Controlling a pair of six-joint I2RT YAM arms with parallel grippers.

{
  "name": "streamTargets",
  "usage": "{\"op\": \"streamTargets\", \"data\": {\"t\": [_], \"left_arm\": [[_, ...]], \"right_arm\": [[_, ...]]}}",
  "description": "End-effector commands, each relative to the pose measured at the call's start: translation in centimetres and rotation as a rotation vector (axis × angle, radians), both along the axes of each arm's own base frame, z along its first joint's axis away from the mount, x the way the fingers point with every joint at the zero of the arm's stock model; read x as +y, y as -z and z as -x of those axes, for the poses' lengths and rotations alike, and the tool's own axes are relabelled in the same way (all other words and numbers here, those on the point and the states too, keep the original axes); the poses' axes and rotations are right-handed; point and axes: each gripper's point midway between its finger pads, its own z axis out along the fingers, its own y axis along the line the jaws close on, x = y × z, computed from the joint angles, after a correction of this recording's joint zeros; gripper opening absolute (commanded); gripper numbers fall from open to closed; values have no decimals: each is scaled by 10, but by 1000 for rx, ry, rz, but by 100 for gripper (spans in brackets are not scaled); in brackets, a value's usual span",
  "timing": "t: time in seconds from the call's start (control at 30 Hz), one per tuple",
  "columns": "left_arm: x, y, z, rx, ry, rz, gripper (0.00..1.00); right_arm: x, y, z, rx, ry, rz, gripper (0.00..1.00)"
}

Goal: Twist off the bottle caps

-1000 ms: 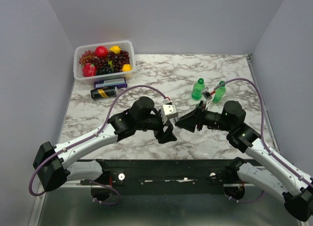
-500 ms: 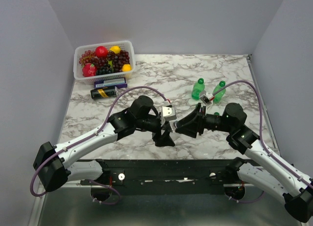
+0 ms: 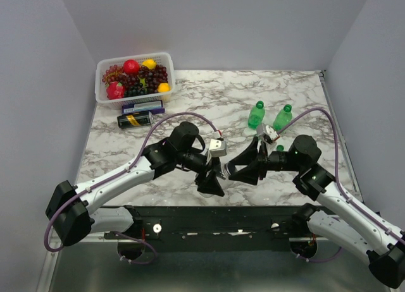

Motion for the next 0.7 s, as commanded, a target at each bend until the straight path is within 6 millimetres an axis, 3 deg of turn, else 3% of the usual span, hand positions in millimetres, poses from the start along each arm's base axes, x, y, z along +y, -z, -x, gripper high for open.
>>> {"op": "streamTargets", "data": {"t": [0.0, 0.1, 0.23, 0.37, 0.43, 0.57, 0.6, 0.67], "left_arm": [[-11, -22, -18, -90, -62, 76, 29], [-11, -12, -40, -137, -186, 16, 27], [-5, -7, -66, -199, -339, -33, 26], [8, -4, -93, -292, -515, -99, 25], [15, -5, -103, -351, -604, -124, 25], [21, -7, -110, -389, -671, -134, 26], [21, -5, -110, -390, -672, -139, 25], [21, -3, -111, -395, -675, -152, 26]], "right_arm": [[-4, 19, -10, 47, 72, 50, 48], [-9, 9, -21, 78, 180, 25, 75], [-28, 0, -38, 101, 382, -13, 89], [-53, -7, -58, 223, 616, -72, 91], [-65, 0, -70, 303, 732, -71, 85], [-58, 5, -71, 383, 722, -127, 79], [-53, -7, -71, 360, 696, -186, 79], [-51, -8, -73, 380, 704, -225, 79]]}}
